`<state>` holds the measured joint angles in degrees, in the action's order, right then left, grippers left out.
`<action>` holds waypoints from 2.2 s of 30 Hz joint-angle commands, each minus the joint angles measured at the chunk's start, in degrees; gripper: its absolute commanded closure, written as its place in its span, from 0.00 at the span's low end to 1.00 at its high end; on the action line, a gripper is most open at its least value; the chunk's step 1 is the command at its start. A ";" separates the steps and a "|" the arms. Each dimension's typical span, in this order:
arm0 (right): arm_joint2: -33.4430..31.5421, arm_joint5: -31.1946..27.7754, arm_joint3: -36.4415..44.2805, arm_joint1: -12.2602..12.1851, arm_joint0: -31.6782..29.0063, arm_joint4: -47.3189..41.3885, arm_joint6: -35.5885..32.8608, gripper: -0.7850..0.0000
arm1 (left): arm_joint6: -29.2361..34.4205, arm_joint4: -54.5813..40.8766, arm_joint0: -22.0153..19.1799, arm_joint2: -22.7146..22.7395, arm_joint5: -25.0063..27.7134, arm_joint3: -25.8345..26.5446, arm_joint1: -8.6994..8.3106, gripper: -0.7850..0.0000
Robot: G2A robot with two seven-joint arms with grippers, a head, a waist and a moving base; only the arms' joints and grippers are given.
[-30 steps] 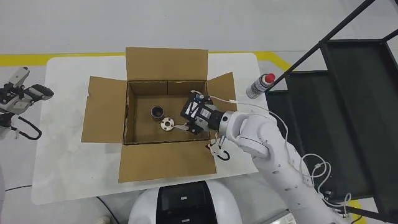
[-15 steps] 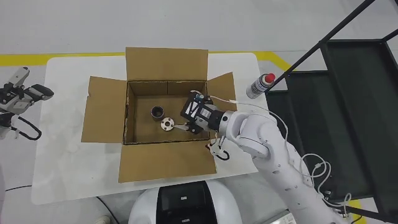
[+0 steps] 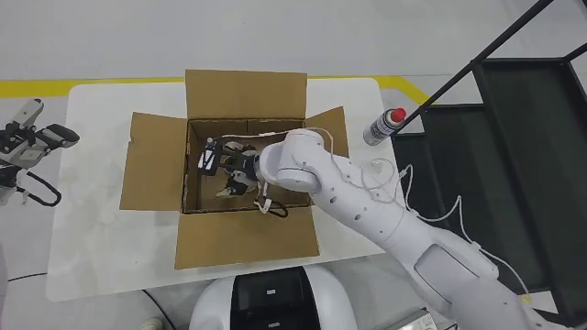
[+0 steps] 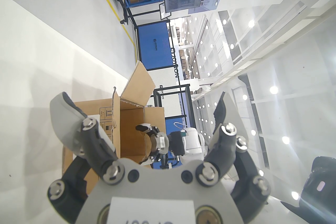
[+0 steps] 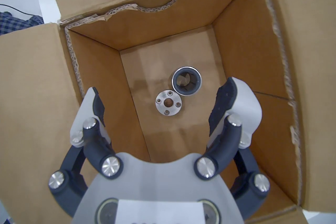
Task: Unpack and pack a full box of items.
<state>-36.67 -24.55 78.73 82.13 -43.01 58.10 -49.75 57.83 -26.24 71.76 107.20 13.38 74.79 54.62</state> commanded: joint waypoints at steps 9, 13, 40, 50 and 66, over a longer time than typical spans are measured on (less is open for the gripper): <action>8.00 4.99 -16.50 5.70 6.80 1.15 4.18 0.00 | 0.00 0.00 0.00 0.00 0.00 0.00 0.00 0.00; 8.76 7.37 -18.99 6.75 7.73 3.23 4.77 0.00 | 0.00 0.00 0.00 0.00 0.00 0.00 0.00 0.00; 11.03 8.10 -32.74 13.44 11.29 4.76 6.40 1.00 | 0.00 0.00 0.00 0.00 0.00 0.00 0.00 0.00; 5.87 8.74 -16.84 10.20 9.31 9.33 -3.42 1.00 | 0.00 0.00 0.00 0.00 0.00 0.00 0.00 0.00; -21.26 -9.07 28.03 -0.97 -11.48 4.24 -20.92 1.00 | 0.00 0.00 0.00 0.00 0.00 0.00 0.00 0.00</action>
<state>-56.28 -33.56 104.04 81.61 -53.45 62.29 -69.70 57.83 -26.24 71.76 107.20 13.38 74.79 54.62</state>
